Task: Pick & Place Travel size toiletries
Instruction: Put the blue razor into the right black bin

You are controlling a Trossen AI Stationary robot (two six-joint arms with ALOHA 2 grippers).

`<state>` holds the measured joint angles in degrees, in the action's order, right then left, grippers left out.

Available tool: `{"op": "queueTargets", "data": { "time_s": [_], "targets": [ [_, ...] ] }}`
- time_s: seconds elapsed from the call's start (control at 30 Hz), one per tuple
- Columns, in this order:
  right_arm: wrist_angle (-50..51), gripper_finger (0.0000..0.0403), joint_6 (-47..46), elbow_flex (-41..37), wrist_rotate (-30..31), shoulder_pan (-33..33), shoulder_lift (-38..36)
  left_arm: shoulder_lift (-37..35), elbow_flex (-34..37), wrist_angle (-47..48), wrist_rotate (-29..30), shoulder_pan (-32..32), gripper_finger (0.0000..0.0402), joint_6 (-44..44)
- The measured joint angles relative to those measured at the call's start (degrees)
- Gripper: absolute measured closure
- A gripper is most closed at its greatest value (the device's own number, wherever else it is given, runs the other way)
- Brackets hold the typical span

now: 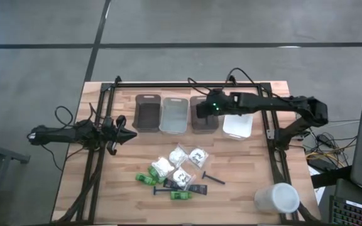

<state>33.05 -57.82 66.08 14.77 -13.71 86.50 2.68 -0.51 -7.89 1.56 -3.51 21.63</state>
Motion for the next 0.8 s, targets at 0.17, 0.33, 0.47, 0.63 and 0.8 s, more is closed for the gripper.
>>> {"op": "queueTargets", "data": {
  "time_s": [0.17,0.33,0.47,0.63,0.8],
  "targets": [
    [-0.94,0.0361,-0.07,0.00,-1.62,-0.77,3.94,0.00,0.00,0.03,0.00,0.00,0.0383,0.00],
    [-2.27,0.0361,-0.51,0.00,-1.56,-1.21,8.14,0.00,0.00,0.04,0.00,0.01,0.0383,0.00],
    [-5.16,0.0333,-0.71,0.00,-1.58,-1.82,11.14,0.00,0.00,0.06,0.00,0.01,0.0383,0.01],
    [-6.40,0.0280,-1.27,0.02,-1.56,-1.65,12.16,0.00,0.00,0.14,0.00,0.02,0.0383,0.00],
    [-6.35,0.0234,-0.86,0.31,0.95,-1.22,11.29,0.00,0.00,0.25,0.00,0.01,0.0383,0.00]
  ]
}}
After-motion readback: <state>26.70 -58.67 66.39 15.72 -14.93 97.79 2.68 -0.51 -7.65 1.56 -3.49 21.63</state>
